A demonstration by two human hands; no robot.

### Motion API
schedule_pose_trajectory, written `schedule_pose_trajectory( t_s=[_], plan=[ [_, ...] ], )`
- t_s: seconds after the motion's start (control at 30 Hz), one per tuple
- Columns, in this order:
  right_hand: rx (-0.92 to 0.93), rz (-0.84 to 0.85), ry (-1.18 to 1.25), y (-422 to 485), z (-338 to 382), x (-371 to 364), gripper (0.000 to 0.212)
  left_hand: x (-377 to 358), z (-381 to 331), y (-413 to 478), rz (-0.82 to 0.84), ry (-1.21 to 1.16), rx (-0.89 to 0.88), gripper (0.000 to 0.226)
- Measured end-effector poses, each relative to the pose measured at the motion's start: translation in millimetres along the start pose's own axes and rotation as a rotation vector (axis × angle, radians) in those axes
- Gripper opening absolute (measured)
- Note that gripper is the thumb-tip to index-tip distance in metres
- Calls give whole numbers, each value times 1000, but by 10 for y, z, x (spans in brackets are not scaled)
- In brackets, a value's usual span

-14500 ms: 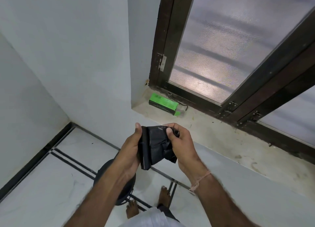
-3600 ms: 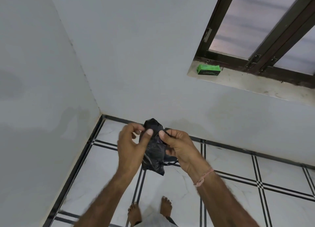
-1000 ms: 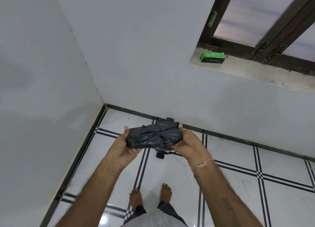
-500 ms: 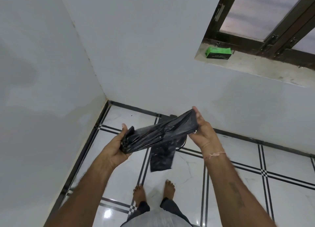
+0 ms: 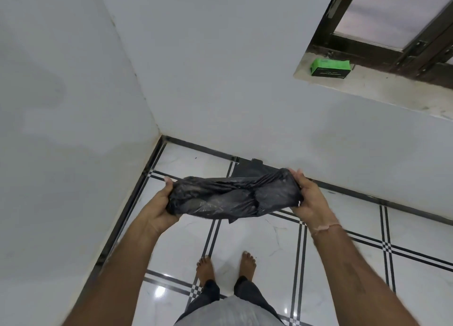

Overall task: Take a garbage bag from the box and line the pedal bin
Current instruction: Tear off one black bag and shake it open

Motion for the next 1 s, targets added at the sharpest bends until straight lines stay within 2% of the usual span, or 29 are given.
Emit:
schedule_pose_trajectory(
  t_s=[0.1, 0.2, 0.27, 0.37, 0.43, 0.5, 0.53, 0.6, 0.67, 0.7, 0.73, 0.77, 0.8, 0.83, 0.9, 0.93, 1.0],
  plan=[
    [-38, 57, -214, -6, -141, 144, 56, 26, -111, 101, -61, -308, -39, 40],
    [-75, 108, -321, 16, -226, 235, 70, 28, -211, 102, -43, -372, -64, 23],
    [-70, 103, -391, 64, -230, 218, 77, 15, -212, 122, 18, -299, -114, 16],
    [-29, 100, -456, 114, -163, 0, 83, -101, -165, 235, 40, -92, -142, 30],
    [12, 157, -448, 130, -40, -354, 83, -377, -233, 276, 19, 46, -181, 38],
    [102, 255, -448, 67, 238, -917, 77, -730, -478, 250, -48, 204, -306, 33],
    [200, 271, -459, 25, 401, -1202, 76, -933, -642, 209, -59, 264, -405, 35],
    [633, 257, -563, -63, 716, -1617, 75, -1275, -935, 66, -3, 368, -671, 53],
    [1182, 141, -958, -207, 791, -1714, 72, -1355, -1002, 3, -33, 608, -901, 64],
    [1236, 138, -1237, -109, 631, -1658, 73, -1255, -929, 117, -103, 770, -890, 69],
    [1026, 194, -1548, -43, 337, -1534, 75, -993, -747, 308, -196, 877, -731, 78],
    [653, 288, -1684, 71, -86, -1220, 80, -698, -487, 410, -194, 844, -493, 91],
    [313, 353, -1661, 146, -383, -950, 86, -398, -258, 538, -164, 765, -285, 103],
    [159, 380, -1488, 223, -599, -749, 91, -165, -115, 592, -135, 679, -129, 109],
    [-28, 364, -1133, 345, -645, -590, 87, 119, -22, 630, -115, 535, 3, 113],
    [-68, 355, -1030, 356, -555, -627, 84, 161, -78, 619, -139, 486, -10, 114],
    [-18, 329, -865, 311, -245, -851, 82, 87, -308, 513, -164, 343, -82, 109]
  ],
)
Point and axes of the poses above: each hand's wrist, its own y-axis towards the middle knuckle, its own x-axis out of the back of the hand, z = x × y, the point moved 3 cm from there along y, towards the middle knuckle, and after that the axes turned 5 degrees about x, right-handed, at the moved point
